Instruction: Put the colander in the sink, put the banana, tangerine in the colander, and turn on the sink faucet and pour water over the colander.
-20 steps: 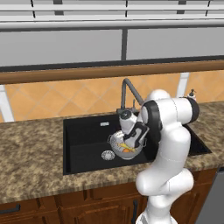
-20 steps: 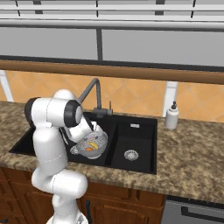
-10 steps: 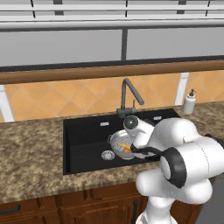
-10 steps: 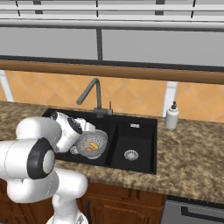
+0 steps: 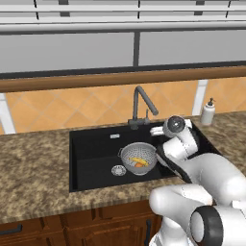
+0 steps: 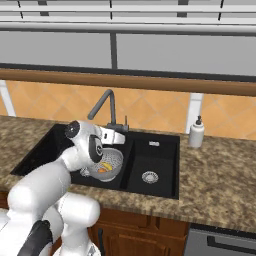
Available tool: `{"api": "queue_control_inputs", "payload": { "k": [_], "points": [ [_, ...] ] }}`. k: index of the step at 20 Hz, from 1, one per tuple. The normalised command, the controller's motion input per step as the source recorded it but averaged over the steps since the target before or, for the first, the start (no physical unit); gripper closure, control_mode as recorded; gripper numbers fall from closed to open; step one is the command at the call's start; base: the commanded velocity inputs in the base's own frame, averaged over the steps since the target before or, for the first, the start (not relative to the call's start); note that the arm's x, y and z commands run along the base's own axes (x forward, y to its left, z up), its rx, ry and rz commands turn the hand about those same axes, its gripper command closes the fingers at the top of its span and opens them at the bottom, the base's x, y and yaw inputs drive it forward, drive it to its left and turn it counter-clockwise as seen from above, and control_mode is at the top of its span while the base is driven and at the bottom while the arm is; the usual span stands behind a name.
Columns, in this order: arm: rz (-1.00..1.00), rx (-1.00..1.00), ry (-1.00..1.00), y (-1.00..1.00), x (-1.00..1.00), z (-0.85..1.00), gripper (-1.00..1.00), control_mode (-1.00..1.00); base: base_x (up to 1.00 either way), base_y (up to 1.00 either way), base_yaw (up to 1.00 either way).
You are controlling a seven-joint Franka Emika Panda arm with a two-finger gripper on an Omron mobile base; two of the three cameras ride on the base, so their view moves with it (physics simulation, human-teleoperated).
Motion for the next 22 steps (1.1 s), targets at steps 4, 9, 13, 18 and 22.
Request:
{"api": "queue_control_inputs", "payload": {
  "k": [4,9,13,18,22],
  "points": [
    [0.18,0.17,0.12,-1.00,0.03,0.31,-1.00,-1.00,0.00,0.00,0.00],
    [0.42,0.17,0.06,-0.89,0.05,0.00,-1.00,-1.00,0.00,0.00,0.00],
    [0.42,0.25,-0.05,-0.50,0.41,0.10,-1.00,-1.00,0.00,0.00,0.00],
    [0.10,0.13,-0.03,0.00,0.22,0.00,-1.00,-1.00,0.00,0.00,0.00],
    [0.00,0.00,0.04,0.05,0.94,0.04,-1.00,-1.00,0.00,0.00,0.00]
  ]
}}
